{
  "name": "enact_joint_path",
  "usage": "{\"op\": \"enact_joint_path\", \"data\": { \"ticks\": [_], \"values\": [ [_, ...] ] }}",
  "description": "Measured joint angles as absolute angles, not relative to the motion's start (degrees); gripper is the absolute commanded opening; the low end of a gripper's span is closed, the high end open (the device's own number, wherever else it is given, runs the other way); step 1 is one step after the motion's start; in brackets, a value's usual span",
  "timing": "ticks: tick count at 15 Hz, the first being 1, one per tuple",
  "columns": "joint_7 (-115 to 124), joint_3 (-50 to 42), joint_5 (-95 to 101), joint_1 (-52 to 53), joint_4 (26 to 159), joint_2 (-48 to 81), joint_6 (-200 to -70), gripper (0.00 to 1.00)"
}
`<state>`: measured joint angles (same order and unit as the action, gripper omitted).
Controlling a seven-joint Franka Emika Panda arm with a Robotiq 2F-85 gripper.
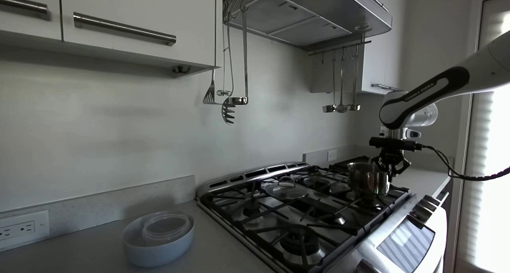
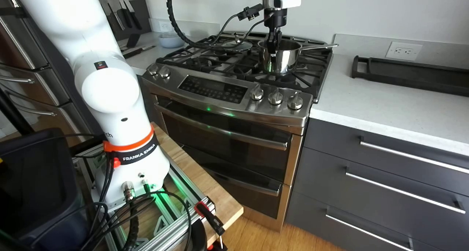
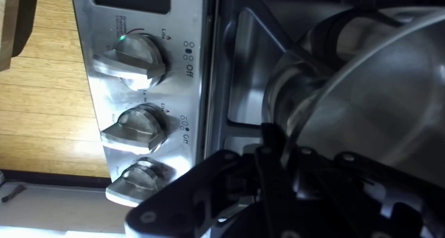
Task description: Move the silver pot to the left
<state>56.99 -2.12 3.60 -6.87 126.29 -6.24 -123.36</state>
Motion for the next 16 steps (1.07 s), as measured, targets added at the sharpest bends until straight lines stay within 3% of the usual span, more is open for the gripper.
{"op": "enact_joint_path", "data": {
  "ticks": [16],
  "values": [
    [69.5, 5.2, 4.7, -1.3, 126.7, -9.3, -116.1, 0.01]
  ]
}}
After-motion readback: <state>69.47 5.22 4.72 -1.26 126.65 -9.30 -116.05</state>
